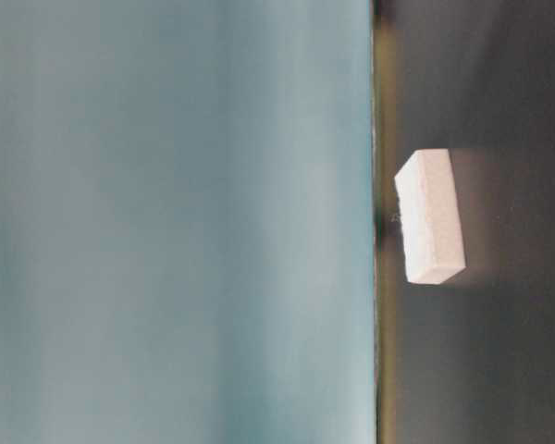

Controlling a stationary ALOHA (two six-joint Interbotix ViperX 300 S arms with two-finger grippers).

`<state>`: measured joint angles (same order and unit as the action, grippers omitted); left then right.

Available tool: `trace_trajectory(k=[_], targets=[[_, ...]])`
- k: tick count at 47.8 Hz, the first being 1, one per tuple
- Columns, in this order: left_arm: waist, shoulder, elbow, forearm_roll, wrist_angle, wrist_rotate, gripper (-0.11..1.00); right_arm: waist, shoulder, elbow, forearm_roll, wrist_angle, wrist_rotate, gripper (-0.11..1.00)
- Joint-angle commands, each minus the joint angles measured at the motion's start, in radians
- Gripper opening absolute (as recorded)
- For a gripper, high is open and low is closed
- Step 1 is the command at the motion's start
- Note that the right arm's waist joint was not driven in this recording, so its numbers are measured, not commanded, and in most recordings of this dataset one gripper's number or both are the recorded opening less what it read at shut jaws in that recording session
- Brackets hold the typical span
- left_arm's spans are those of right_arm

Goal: Push the sponge with the left arm to wipe the table.
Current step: 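Move the left gripper down onto the white sponge's top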

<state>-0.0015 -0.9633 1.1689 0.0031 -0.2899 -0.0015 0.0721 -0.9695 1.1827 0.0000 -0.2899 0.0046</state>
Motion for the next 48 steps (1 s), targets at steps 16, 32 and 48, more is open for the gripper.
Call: trace_trajectory(k=[16, 32, 48], targets=[[0.103, 0.339, -0.172, 0.040, 0.020, -0.097, -0.01, 0.000, -0.006, 0.015, 0.003, 0.149, -0.006, 0.00], [0.265, 0.706, -0.431, 0.040, 0.109, -0.120, -0.01, 0.000, -0.025, 0.021, 0.002, 0.186, 0.002, 0.00], [0.354, 1.031, -0.765, 0.040, 0.376, -0.120, 0.21, 0.000, -0.048, 0.052, 0.002, 0.184, 0.006, 0.00]])
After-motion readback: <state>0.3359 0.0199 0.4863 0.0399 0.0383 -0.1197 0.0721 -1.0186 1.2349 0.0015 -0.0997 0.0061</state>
